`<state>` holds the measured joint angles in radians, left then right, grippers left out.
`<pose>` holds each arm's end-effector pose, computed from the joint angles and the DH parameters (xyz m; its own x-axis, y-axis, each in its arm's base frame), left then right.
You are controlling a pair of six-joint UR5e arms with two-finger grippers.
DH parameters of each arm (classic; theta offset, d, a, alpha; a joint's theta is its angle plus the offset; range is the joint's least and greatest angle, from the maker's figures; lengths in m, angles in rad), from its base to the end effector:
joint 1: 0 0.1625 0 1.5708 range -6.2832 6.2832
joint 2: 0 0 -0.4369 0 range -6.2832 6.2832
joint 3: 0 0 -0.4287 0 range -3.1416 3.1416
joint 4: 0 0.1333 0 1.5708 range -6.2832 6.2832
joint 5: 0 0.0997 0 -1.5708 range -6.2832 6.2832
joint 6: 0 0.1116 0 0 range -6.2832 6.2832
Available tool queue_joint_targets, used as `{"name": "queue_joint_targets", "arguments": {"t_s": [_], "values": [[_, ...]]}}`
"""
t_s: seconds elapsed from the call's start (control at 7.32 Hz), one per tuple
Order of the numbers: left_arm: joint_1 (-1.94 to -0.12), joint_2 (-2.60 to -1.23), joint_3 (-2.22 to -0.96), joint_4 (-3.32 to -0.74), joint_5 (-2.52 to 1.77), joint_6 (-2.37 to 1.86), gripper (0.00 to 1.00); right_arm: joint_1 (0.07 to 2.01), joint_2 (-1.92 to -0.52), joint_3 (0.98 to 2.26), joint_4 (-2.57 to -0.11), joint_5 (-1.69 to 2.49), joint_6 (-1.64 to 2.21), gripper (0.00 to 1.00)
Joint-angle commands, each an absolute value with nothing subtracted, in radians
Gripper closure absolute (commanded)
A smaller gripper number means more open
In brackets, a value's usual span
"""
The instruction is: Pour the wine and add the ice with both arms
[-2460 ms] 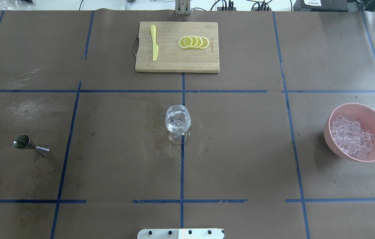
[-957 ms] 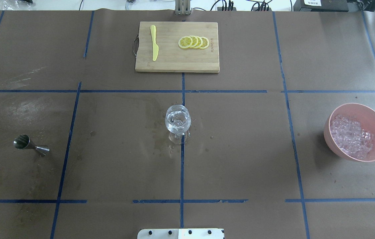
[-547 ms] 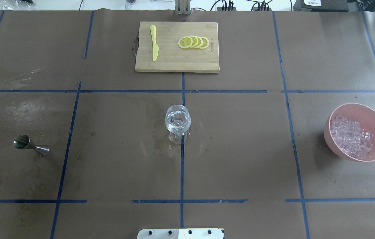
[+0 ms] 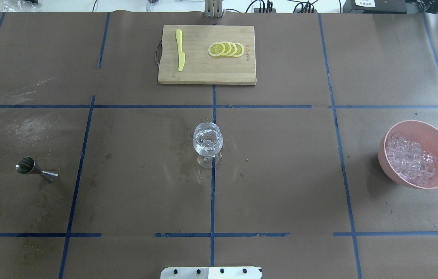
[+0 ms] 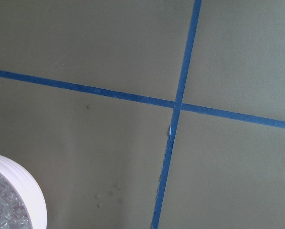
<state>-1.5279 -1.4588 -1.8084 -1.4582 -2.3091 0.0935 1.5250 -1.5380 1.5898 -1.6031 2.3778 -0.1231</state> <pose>-0.0377 -0.4793 0.6242 0.7313 0.1336 -0.6688 -0.1117 0.9909 0.0758 0.0278 -0.5455 0.6522 0.6795 -0.1680 0.7142 0.1302 0.9856 0.1080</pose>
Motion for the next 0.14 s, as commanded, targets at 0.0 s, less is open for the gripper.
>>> {"name": "queue_joint_targets", "arguments": {"t_s": [0.0], "values": [[-1.528, -1.459, -1.812, -1.457, -2.307, 0.094, 0.00, 1.523, -1.537, 1.589, -1.603, 2.381, -0.121, 0.00]]}}
